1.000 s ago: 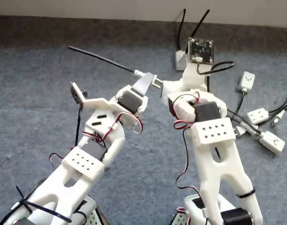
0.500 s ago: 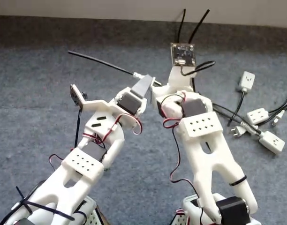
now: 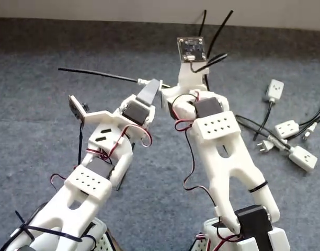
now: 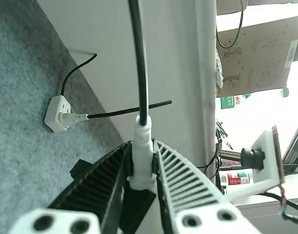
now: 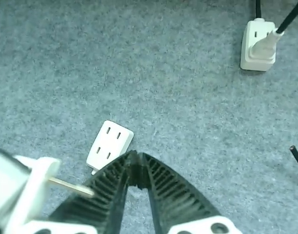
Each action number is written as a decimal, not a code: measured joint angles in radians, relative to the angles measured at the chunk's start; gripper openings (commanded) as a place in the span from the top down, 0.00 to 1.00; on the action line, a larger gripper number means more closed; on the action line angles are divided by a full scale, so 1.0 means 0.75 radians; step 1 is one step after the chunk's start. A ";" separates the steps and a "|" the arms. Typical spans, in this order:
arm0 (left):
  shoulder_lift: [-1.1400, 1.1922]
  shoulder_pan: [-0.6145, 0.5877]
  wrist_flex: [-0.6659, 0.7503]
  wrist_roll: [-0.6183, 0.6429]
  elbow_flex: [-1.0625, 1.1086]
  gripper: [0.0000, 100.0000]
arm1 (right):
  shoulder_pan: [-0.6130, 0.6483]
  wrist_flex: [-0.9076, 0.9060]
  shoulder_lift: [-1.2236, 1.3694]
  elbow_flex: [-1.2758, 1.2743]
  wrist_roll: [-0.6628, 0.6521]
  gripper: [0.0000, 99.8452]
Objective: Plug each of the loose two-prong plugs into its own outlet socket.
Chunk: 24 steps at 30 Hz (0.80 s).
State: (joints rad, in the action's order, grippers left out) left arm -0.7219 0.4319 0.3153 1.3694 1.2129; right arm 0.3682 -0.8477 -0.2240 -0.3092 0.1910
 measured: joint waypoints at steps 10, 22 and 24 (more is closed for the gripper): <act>-0.002 0.002 0.000 0.000 0.000 0.99 | -0.037 0.000 0.010 0.049 -0.016 0.99; -0.010 0.102 -0.008 -0.029 0.065 0.99 | -0.153 0.088 0.125 0.153 -0.063 0.99; -0.016 0.139 -0.008 -0.068 0.061 0.99 | -0.149 0.092 0.158 0.176 -0.063 0.99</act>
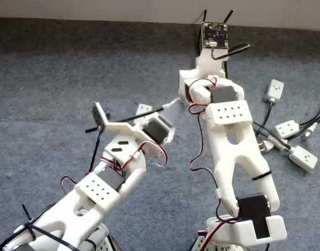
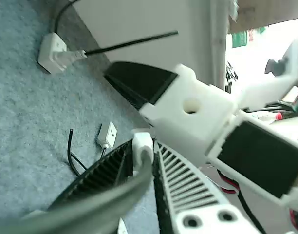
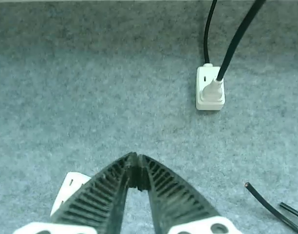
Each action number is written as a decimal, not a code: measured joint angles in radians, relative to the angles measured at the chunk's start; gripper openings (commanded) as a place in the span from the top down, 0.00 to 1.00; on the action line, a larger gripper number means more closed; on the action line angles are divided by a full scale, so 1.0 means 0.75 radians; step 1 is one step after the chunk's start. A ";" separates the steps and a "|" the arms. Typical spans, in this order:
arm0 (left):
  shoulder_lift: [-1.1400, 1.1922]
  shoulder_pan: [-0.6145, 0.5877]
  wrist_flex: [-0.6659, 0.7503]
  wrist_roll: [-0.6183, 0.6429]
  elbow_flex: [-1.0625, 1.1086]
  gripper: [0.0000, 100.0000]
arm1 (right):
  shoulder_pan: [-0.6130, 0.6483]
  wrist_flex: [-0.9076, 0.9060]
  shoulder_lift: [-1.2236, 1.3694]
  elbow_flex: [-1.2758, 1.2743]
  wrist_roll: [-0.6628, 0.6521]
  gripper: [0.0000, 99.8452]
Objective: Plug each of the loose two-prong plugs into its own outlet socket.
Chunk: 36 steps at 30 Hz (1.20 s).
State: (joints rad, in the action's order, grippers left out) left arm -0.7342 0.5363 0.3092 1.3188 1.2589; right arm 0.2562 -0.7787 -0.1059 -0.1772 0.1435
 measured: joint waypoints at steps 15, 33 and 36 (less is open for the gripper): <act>0.002 -0.135 0.076 -0.018 0.002 0.99 | -0.143 -0.176 0.000 0.016 0.000 0.99; 0.002 -0.133 0.119 -0.018 0.002 0.99 | 0.078 -0.336 -0.035 0.016 -0.002 0.99; 0.002 -0.123 0.119 -0.018 0.002 0.99 | 0.086 -0.305 -0.035 0.016 -0.002 0.99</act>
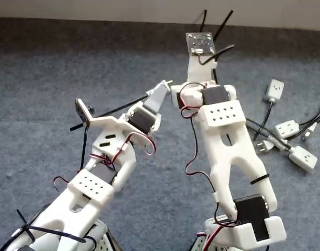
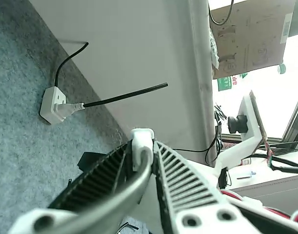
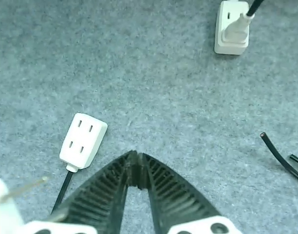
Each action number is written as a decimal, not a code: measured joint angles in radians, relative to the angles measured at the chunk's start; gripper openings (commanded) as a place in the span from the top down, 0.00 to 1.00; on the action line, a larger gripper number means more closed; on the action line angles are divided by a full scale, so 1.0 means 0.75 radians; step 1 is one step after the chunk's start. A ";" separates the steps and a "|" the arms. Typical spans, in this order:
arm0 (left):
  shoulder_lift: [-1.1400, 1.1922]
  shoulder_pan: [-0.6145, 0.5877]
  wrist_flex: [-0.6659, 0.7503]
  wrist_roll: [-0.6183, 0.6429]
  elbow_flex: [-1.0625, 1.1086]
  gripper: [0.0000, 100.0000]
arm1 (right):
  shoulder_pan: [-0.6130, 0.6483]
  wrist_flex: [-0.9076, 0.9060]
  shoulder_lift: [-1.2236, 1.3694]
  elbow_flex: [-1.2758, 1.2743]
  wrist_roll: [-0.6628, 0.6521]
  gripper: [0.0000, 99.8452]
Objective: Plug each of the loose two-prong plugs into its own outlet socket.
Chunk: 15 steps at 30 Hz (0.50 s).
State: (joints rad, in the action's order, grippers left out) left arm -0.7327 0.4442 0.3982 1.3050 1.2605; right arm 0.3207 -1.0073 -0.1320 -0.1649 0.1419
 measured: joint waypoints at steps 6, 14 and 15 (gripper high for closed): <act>-0.002 0.004 0.018 0.000 0.016 0.99 | 0.002 0.059 0.000 -0.002 -0.002 0.99; -0.002 0.004 0.020 0.000 0.016 0.99 | 0.000 0.102 0.000 -0.002 -0.041 0.99; -0.004 0.004 0.020 0.000 0.018 0.99 | 0.000 0.104 0.000 -0.002 -0.041 0.99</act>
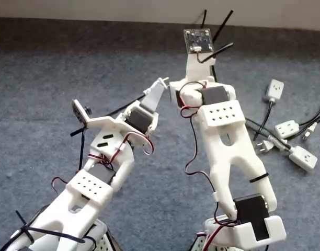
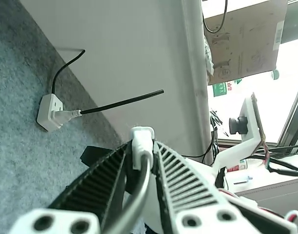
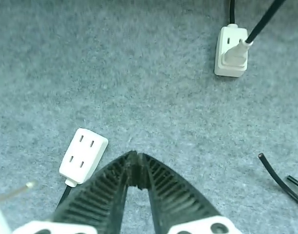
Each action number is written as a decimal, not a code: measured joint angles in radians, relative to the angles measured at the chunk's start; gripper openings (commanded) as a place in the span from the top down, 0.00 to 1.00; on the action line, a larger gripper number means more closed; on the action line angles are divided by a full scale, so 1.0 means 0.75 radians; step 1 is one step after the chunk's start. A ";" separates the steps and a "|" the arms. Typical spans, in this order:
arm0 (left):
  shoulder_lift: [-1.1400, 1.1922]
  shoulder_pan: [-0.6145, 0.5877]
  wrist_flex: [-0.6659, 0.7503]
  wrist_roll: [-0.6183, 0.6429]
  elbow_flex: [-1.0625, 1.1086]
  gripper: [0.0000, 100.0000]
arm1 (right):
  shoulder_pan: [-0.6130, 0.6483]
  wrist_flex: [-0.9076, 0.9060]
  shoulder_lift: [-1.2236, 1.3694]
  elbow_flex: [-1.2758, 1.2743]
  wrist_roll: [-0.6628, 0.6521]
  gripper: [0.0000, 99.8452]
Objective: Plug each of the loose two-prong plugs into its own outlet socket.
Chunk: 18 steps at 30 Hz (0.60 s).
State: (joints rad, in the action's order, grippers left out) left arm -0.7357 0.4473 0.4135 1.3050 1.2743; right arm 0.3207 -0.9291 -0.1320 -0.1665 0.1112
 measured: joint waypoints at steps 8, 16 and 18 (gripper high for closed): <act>0.000 0.025 0.002 -0.002 0.000 0.99 | -0.006 0.004 0.000 0.008 -0.010 0.99; 0.000 0.029 0.004 -0.004 0.000 0.99 | -0.006 0.004 0.000 0.012 -0.012 0.99; 0.000 0.029 0.004 -0.004 0.000 0.99 | -0.006 0.004 0.000 0.012 -0.012 0.99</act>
State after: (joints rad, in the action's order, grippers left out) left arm -0.7357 0.4687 0.4166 1.3019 1.2743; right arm 0.3161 -0.9260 -0.1320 -0.1573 0.1020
